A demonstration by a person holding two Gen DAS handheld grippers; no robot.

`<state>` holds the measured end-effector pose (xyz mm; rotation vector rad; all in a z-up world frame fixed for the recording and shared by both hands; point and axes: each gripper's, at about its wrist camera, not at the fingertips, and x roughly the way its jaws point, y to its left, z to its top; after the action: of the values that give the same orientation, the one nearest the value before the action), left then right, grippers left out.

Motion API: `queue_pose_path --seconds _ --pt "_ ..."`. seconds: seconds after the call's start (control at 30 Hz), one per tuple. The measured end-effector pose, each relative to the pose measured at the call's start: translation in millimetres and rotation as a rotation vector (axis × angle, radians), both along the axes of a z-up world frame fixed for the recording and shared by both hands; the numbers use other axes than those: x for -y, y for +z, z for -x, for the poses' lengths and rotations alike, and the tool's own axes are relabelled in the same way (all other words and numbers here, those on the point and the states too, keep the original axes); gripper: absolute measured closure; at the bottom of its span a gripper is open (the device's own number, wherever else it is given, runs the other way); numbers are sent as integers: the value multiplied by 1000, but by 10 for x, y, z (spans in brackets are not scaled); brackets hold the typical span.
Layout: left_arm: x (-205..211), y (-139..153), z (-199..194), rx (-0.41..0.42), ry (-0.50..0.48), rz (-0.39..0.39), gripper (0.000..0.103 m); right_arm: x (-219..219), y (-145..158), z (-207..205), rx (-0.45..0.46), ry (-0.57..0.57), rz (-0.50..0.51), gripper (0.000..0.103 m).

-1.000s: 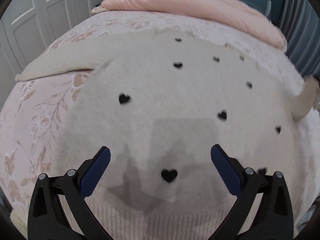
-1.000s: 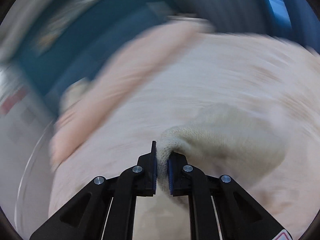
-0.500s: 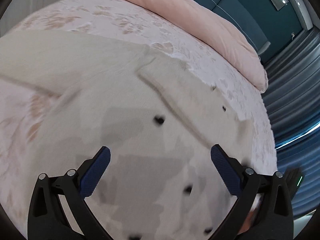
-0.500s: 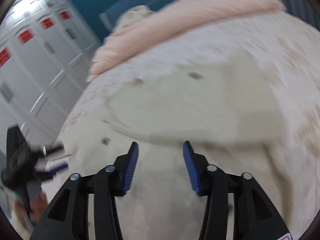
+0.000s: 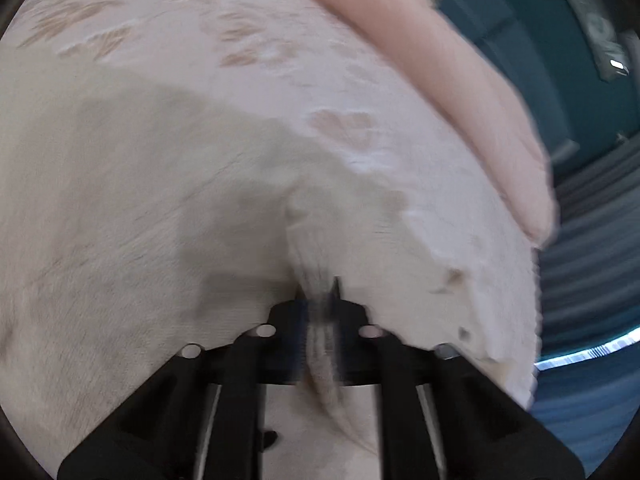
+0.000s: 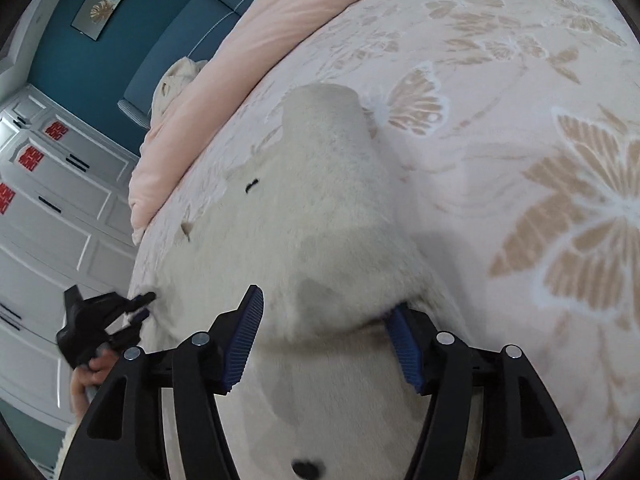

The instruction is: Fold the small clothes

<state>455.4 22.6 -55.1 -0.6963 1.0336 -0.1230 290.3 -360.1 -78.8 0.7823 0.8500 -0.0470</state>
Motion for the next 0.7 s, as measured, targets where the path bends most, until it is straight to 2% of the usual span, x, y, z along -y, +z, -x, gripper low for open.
queue_pose_path --seconds 0.03,0.1,0.2,0.23,0.27,0.3,0.33,0.37,0.4,0.47,0.5,0.53,0.57,0.6,0.63,0.67,0.7 --pt "-30 122 79 41 6 -11 94 -23 58 -33 20 14 8 94" --pt "-145 351 259 129 -7 -15 94 -40 225 7 82 18 6 94" --pt "-314 405 525 176 -3 -62 94 -1 385 114 160 16 13 95" --pt "-378 314 565 163 5 -72 94 15 323 91 133 17 27 95" --pt "-410 211 556 136 8 -85 94 22 165 33 56 34 49 95" --pt "-450 -7 553 75 14 -104 94 21 -20 -18 -38 46 75 96" --pt "-476 -138 546 31 19 -114 94 27 -134 -16 -79 41 80 97" --pt "-502 -262 555 1 29 -116 94 32 -109 32 -56 30 66 96" --pt "-514 -314 545 11 33 -98 94 13 3 76 -36 25 76 96" --pt "-492 -297 560 33 35 -113 92 -44 196 156 27 23 141 94" --pt "-464 -280 554 34 35 -127 92 -71 176 149 1 24 193 94" --pt "-455 -267 553 34 33 -132 92 -89 56 102 -79 41 251 94" --pt "-467 -235 578 36 32 -129 91 -89 -29 81 -119 54 255 95" --pt "-497 -192 604 38 35 -120 89 -96 -11 146 -104 45 245 92" --pt "-598 -106 673 56 43 -100 81 -130 67 217 -101 38 256 87" --pt "-735 -12 765 78 49 -91 65 -220 201 326 -96 48 294 84" --pt "-925 86 861 105 72 -99 54 -285 276 407 -86 58 320 81"
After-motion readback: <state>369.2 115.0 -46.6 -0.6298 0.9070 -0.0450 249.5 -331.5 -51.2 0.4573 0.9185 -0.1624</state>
